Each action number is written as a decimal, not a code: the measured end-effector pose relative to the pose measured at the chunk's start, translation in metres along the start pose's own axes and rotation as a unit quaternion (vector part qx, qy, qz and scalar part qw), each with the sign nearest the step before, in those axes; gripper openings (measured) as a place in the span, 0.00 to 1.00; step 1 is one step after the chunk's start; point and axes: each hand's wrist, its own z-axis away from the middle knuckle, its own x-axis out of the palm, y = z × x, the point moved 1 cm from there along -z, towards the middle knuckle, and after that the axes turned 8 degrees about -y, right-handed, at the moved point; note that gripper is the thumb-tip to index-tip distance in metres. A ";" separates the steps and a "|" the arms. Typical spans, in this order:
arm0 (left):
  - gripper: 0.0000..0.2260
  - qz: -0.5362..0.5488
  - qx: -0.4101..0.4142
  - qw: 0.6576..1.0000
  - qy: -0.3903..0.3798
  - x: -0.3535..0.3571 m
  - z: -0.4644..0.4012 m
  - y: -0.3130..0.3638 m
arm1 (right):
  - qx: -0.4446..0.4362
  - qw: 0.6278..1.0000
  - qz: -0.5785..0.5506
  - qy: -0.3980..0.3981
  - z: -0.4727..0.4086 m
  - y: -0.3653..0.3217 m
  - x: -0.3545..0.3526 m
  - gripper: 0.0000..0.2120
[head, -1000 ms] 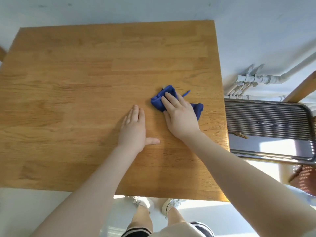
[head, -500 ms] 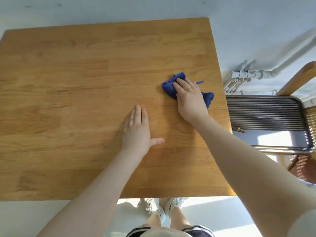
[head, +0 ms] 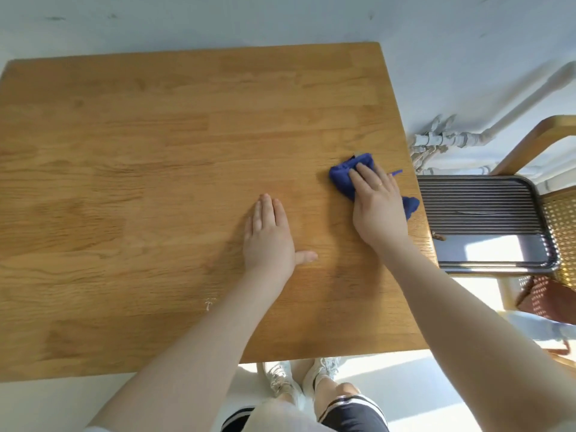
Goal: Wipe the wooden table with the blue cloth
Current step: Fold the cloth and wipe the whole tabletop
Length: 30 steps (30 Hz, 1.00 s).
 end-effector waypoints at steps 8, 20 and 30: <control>0.52 -0.010 0.006 1.000 0.002 -0.001 0.004 0.001 | -0.007 0.999 -0.030 0.015 -0.002 0.004 -0.010 0.20; 0.51 -0.002 -0.045 0.999 -0.027 -0.001 0.003 0.006 | -0.124 0.987 -0.076 -0.067 0.010 0.041 -0.020 0.21; 0.46 -0.072 -0.035 0.995 -0.057 -0.015 0.013 0.050 | -0.110 0.991 -0.063 -0.049 -0.023 0.063 -0.032 0.21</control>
